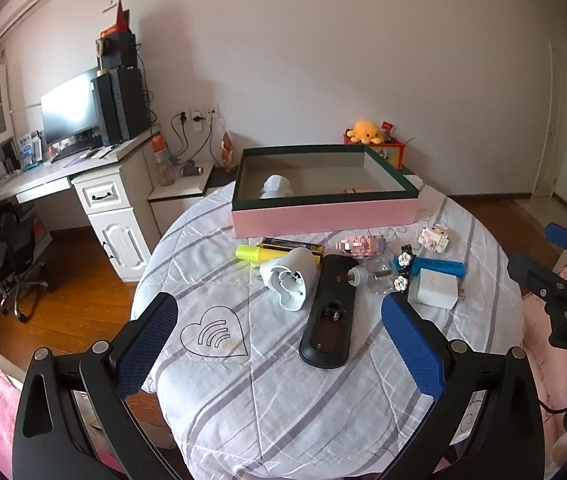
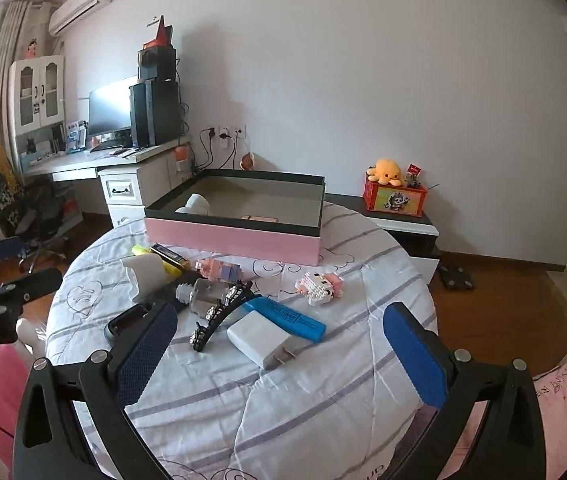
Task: Organize rigid objects
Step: 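Withdraw both tools from the box back toward the remaining items, then grasp the white charger block with the right tool while the left tool grasps the white plug adapter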
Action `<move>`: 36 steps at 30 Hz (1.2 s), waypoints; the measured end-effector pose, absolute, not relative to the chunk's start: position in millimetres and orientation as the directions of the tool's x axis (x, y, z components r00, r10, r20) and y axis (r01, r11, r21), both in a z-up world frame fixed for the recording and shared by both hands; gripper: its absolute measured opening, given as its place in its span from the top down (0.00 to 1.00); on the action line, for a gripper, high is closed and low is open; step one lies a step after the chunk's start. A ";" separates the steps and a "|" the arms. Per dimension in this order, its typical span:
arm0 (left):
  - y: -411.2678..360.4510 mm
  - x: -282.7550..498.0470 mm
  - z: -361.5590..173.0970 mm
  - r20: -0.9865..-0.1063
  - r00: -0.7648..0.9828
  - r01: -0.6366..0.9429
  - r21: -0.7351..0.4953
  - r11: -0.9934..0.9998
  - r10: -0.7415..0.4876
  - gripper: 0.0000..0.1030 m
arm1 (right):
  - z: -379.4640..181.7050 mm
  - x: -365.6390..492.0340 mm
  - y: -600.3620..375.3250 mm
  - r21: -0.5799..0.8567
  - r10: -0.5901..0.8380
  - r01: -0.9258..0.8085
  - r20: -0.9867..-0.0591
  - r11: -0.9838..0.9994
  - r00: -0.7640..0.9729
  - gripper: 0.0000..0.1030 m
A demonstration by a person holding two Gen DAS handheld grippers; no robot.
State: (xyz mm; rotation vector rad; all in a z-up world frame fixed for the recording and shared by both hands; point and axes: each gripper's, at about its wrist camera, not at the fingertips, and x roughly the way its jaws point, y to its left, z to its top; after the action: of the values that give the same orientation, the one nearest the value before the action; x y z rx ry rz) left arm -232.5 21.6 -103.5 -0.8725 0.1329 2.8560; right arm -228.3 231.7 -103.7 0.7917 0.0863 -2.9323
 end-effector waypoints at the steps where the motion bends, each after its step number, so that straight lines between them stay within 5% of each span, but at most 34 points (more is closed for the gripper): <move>1: 22.4 -232.7 -105.0 -0.566 -0.816 -0.174 0.042 -0.984 0.120 0.00 | -105.3 -227.1 232.4 -0.023 -0.086 0.113 -0.506 -0.993 -0.858 0.00; 22: 24.6 -260.8 -152.4 -0.691 -0.720 -0.176 0.085 -0.981 0.069 0.00 | -185.4 -278.7 230.8 0.051 -0.111 0.104 -0.682 -0.993 -0.723 0.00; 28: 17.9 -269.9 -156.9 -0.704 -0.707 -0.162 0.076 -0.984 0.062 0.00 | -200.9 -293.5 226.9 0.072 -0.132 0.115 -0.712 -0.991 -0.689 0.25; 36: 20.9 -302.3 -167.2 -0.736 -0.666 -0.151 -0.029 -0.988 0.123 0.00 | -201.2 -297.6 230.0 0.080 -0.174 0.166 -0.703 -0.983 -0.690 0.38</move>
State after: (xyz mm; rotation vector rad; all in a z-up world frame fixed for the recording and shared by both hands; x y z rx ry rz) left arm -302.3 20.9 -167.2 -1.2060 0.0511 2.7372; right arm -297.6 230.0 -201.2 1.1371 -0.0148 -2.7292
